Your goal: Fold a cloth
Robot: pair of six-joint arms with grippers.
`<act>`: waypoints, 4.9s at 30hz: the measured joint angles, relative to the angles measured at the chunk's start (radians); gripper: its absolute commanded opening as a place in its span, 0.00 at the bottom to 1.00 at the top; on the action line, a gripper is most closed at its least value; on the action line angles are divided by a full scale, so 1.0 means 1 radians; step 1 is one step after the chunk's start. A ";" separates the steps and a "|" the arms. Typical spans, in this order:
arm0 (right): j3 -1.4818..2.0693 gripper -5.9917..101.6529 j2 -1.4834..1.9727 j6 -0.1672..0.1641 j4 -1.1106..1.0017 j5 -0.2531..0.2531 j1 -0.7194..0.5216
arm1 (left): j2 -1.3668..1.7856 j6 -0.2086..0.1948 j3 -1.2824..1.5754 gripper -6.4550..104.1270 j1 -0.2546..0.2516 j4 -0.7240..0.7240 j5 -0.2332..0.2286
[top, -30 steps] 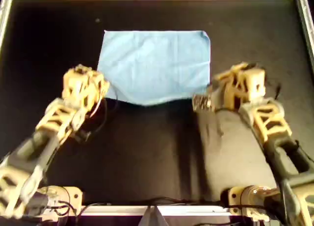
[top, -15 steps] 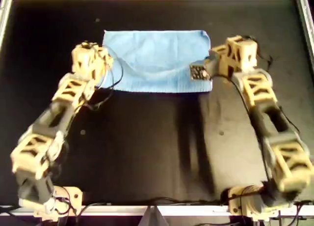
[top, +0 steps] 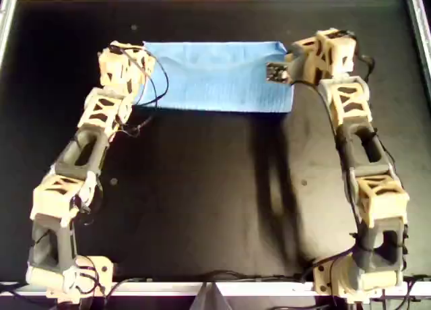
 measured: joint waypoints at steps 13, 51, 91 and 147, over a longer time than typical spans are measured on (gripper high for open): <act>-0.037 0.05 -0.064 0.000 0.000 0.000 0.003 | -0.129 0.000 -0.075 0.06 0.000 0.000 0.006; 0.041 0.74 0.143 -0.006 0.268 0.003 -0.015 | 0.183 0.097 0.256 0.83 0.000 0.129 -0.008; 2.132 0.74 2.368 -0.164 0.221 0.002 -0.313 | 2.290 0.087 2.115 0.82 0.000 0.195 -0.181; 2.312 0.74 2.068 -0.161 -0.328 0.005 -0.038 | 1.416 0.087 1.772 0.83 0.000 -0.005 -0.169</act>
